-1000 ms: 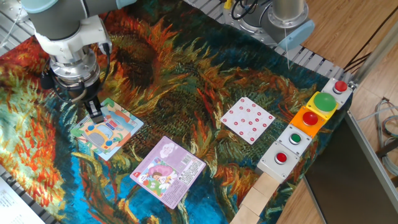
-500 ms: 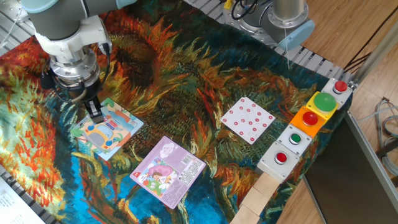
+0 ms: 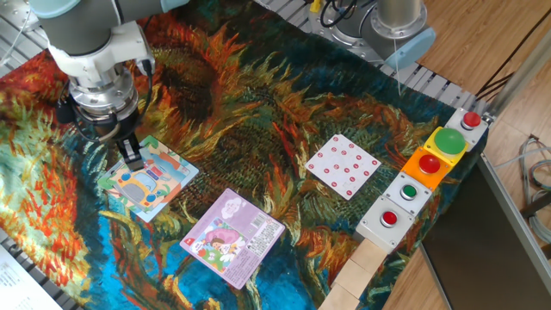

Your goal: Assemble one piece of a puzzle

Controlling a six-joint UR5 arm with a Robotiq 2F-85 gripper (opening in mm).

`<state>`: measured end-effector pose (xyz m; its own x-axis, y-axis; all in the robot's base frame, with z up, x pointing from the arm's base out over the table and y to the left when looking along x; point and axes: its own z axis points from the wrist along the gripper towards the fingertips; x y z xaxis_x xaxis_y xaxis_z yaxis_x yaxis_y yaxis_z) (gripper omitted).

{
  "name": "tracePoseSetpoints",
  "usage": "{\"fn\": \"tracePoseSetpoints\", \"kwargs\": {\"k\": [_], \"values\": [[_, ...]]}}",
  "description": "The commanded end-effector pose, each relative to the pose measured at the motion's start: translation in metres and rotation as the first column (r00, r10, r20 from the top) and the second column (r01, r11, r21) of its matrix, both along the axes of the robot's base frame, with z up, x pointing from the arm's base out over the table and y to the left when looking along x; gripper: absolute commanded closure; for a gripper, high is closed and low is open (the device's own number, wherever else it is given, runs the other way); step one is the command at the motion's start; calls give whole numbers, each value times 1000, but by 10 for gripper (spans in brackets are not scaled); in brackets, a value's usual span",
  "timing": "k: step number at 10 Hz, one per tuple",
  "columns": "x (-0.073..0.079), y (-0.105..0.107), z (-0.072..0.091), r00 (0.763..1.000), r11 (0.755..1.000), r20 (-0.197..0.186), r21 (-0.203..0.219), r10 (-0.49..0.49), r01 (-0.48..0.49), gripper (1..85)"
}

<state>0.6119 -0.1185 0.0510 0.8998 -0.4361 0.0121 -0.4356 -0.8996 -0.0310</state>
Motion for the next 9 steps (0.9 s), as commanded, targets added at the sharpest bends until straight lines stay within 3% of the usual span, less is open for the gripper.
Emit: {"fn": "tracePoseSetpoints", "kwargs": {"k": [1,6,9], "values": [[-9,-5,3,1000,1000,-11,8,5,-5,843],[-9,-14,0,1000,1000,-2,-12,0,0,843],[-10,-7,0,995,995,-11,19,-100,100,843]]}}
